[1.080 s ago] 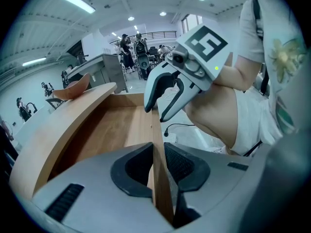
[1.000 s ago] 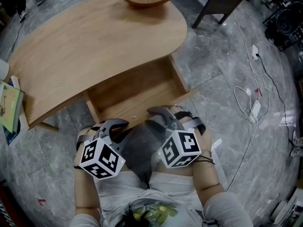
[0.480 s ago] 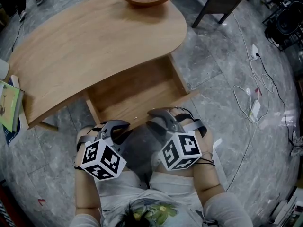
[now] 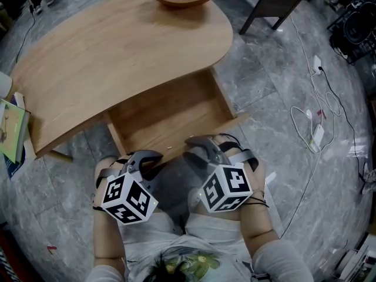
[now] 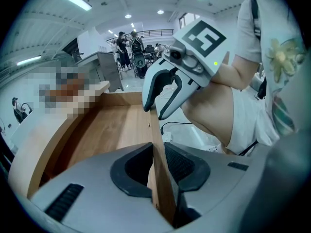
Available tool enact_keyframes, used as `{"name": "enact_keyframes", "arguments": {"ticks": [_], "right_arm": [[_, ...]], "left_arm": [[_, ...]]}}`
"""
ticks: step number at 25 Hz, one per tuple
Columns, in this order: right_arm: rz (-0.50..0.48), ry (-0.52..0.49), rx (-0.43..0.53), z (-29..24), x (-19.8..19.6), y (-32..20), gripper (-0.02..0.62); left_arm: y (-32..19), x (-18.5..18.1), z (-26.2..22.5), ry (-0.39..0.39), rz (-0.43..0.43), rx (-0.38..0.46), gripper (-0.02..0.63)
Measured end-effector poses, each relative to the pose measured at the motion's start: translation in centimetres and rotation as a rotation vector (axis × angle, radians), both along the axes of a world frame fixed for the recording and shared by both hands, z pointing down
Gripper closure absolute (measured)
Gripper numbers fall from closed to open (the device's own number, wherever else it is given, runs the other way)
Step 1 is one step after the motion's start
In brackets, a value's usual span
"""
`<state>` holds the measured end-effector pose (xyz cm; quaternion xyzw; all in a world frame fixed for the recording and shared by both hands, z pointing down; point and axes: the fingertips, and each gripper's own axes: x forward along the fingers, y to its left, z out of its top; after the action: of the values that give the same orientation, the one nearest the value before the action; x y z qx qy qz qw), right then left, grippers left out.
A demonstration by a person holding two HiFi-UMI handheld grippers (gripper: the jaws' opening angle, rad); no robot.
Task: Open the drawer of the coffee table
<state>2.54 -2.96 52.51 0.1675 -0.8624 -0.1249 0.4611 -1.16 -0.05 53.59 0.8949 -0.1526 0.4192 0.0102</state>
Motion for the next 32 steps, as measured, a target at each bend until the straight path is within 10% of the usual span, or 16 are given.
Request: {"name": "enact_keyframes", "arguments": {"ticks": [21, 32], "right_arm": [[0.041, -0.001, -0.099, 0.1, 0.4, 0.8, 0.462], [0.135, -0.288, -0.039, -4.9, 0.7, -1.4, 0.549]], "left_arm": [[0.9, 0.2, 0.2, 0.009, 0.050, 0.003, 0.518], [1.2, -0.1, -0.3, -0.052, 0.071, 0.142, 0.514]]}}
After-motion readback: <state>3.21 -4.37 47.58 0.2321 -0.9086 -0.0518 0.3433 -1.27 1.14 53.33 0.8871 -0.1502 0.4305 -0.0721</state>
